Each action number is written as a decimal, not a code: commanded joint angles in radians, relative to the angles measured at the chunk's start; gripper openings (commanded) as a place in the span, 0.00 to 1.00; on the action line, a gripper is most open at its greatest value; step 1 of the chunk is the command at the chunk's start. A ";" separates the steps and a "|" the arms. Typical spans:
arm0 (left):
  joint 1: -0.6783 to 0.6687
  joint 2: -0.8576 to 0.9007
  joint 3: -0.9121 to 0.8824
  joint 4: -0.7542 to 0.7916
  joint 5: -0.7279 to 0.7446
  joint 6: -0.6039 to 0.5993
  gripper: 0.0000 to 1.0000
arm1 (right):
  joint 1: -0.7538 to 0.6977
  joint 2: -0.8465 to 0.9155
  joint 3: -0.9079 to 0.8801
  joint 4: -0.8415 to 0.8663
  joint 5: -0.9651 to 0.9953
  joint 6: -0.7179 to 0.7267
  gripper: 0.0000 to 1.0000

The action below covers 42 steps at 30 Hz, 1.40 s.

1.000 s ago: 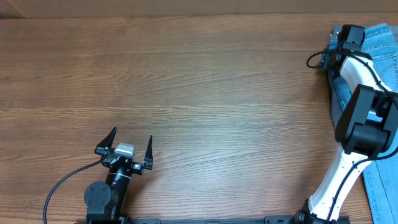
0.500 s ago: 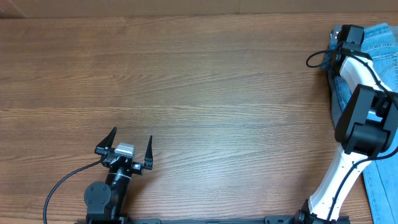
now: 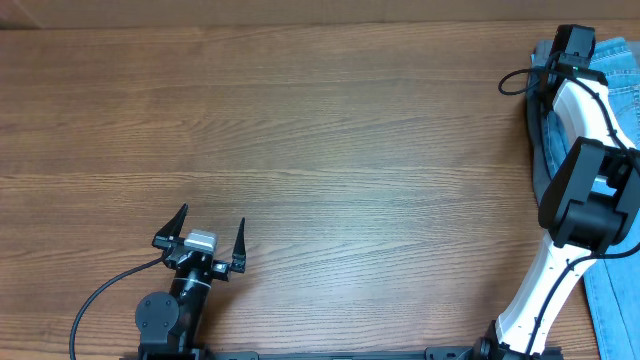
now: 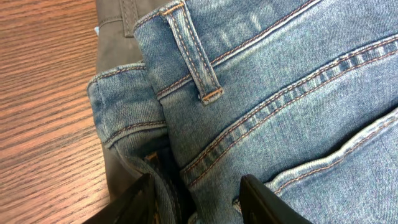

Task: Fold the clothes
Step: 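Grasp the top light-blue jeans with the right gripper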

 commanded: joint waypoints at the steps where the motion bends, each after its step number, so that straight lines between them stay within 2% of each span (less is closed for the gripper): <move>1: 0.007 -0.008 -0.003 0.001 0.012 0.026 1.00 | -0.006 0.007 0.024 -0.003 -0.001 0.007 0.48; 4: 0.007 -0.008 -0.003 0.001 0.012 0.026 1.00 | -0.011 0.041 0.024 -0.007 0.000 0.006 0.59; 10: 0.007 -0.008 -0.003 0.001 0.012 0.026 1.00 | -0.014 0.076 0.024 -0.002 0.000 0.006 0.59; 11: 0.007 -0.008 -0.003 0.001 0.012 0.026 1.00 | -0.015 0.076 0.024 0.001 0.000 0.007 0.57; 16: 0.007 -0.008 -0.003 0.001 0.012 0.026 1.00 | -0.018 0.076 0.024 0.009 0.000 0.007 0.10; 17: 0.007 -0.008 -0.003 0.001 0.012 0.026 1.00 | -0.018 0.076 0.024 0.009 0.000 0.008 0.04; 24: 0.007 -0.008 -0.003 0.001 0.012 0.026 1.00 | -0.018 0.076 0.026 0.021 0.051 0.011 0.04; 25: 0.007 -0.008 -0.003 0.001 0.012 0.026 1.00 | -0.018 0.076 0.026 0.022 0.076 0.011 0.05; 26: 0.007 -0.008 -0.003 0.001 0.012 0.026 1.00 | -0.018 0.076 0.026 0.025 0.112 0.009 0.39; 27: 0.007 -0.008 -0.003 0.001 0.012 0.026 1.00 | -0.018 0.076 0.026 0.033 0.166 0.003 0.66; 32: 0.007 -0.008 -0.003 0.001 0.012 0.026 1.00 | -0.017 0.076 0.026 0.056 0.241 -0.073 0.66; 38: 0.007 -0.008 -0.003 0.001 0.012 0.026 1.00 | -0.034 0.085 0.023 0.027 0.011 -0.064 0.64; 42: 0.007 -0.008 -0.003 0.001 0.012 0.026 1.00 | -0.036 0.109 0.022 0.019 -0.019 -0.065 0.66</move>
